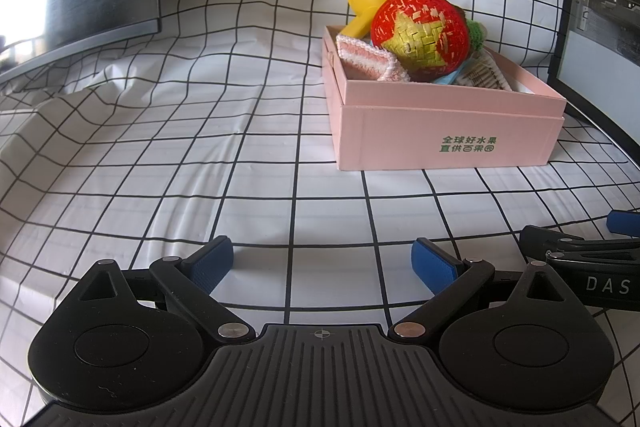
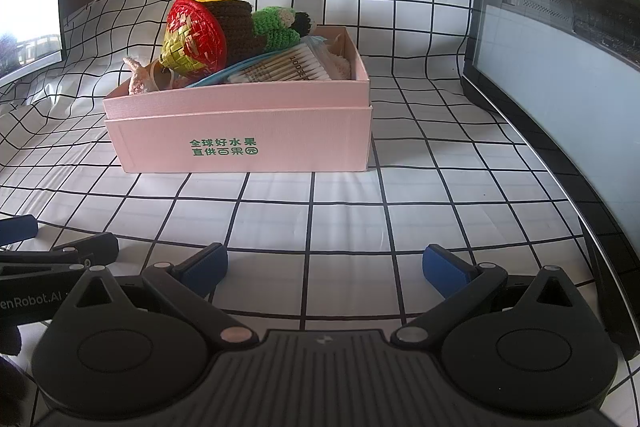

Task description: Organize soft objects

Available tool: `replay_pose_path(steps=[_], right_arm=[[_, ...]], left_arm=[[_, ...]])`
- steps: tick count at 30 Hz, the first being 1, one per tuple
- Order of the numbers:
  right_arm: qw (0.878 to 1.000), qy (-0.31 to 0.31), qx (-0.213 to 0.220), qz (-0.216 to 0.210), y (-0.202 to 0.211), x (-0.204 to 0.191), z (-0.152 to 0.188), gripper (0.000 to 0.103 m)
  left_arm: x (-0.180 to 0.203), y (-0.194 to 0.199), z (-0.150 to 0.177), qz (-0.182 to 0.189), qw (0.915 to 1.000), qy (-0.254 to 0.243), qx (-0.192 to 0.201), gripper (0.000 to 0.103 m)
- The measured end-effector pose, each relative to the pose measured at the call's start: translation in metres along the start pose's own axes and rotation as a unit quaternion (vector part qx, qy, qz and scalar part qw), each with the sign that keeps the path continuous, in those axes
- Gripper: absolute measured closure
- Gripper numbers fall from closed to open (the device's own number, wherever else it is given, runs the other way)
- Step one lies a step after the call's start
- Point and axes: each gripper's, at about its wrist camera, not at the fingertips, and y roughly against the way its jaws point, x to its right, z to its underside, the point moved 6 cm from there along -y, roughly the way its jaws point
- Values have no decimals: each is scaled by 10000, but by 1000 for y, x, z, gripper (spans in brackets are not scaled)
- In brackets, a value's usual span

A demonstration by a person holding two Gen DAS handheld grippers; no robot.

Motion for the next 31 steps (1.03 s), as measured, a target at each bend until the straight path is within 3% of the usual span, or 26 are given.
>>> replay_pose_path(steps=[31], right_arm=[[10000, 3, 1, -3, 0, 0, 0, 0]], left_arm=[[0, 0, 0, 37, 10000, -9, 6, 5]])
